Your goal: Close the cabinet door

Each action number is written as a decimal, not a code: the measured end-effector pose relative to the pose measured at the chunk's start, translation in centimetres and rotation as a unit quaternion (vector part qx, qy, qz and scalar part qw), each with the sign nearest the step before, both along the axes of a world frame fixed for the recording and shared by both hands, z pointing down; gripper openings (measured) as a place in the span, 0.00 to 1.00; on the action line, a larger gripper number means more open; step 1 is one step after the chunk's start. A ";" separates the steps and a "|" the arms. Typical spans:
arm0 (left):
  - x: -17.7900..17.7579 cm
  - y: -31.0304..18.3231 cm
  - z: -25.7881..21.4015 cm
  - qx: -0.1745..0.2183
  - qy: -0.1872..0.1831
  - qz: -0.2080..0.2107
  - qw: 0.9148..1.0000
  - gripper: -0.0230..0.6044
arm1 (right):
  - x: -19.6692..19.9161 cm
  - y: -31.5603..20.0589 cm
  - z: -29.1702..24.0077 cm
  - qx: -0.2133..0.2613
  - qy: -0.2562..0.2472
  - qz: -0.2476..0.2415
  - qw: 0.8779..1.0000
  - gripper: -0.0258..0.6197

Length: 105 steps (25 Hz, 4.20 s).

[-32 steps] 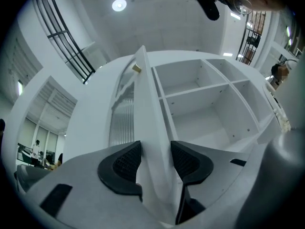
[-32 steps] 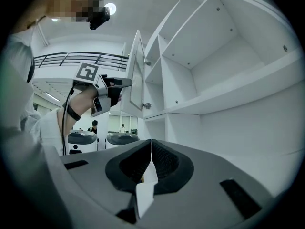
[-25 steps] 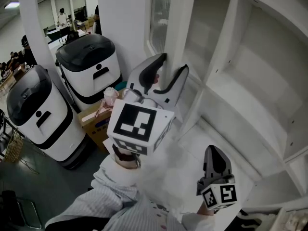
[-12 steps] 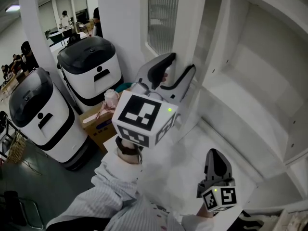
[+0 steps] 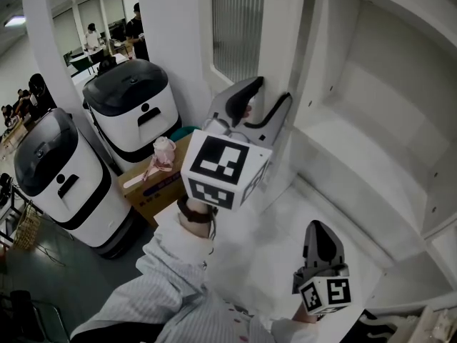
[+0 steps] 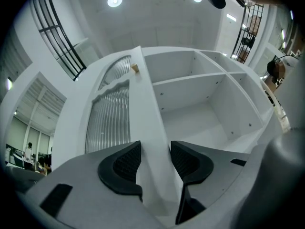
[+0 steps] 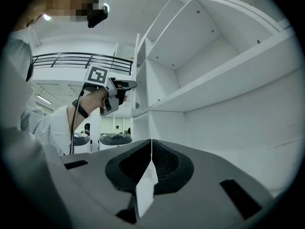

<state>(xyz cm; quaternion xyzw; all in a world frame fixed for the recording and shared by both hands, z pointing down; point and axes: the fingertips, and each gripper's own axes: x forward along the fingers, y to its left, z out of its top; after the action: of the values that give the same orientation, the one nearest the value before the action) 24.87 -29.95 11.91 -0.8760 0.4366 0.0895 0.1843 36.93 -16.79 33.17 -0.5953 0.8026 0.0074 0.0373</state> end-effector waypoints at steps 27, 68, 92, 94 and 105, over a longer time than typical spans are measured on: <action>3.5 -2.9 0.1 0.006 -0.023 -0.010 1.000 0.35 | -1.8 1.5 -0.6 0.026 -0.005 -0.026 0.999 0.06; 3.5 4.9 9.6 -0.077 -0.054 0.071 0.993 0.08 | -3.9 3.0 -1.3 0.009 0.025 -0.032 0.999 0.06; 5.6 14.4 24.4 -0.189 -0.081 0.164 0.965 0.05 | -3.5 4.0 1.7 -0.033 0.039 -0.013 0.999 0.06; 5.6 14.4 24.6 -0.190 -0.081 0.164 0.964 0.05 | -3.3 4.3 1.9 -0.034 0.037 -0.012 0.999 0.06; 6.5 14.7 25.0 -0.188 -0.095 0.178 0.961 0.05 | -2.9 3.7 2.2 -0.046 0.032 -0.005 0.998 0.06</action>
<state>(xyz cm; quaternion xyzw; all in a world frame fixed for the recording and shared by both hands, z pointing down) 31.35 -15.26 36.91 -0.9629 0.2630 -0.0470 0.0379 34.02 -13.07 35.38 -0.5918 0.8058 -0.0110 -0.0161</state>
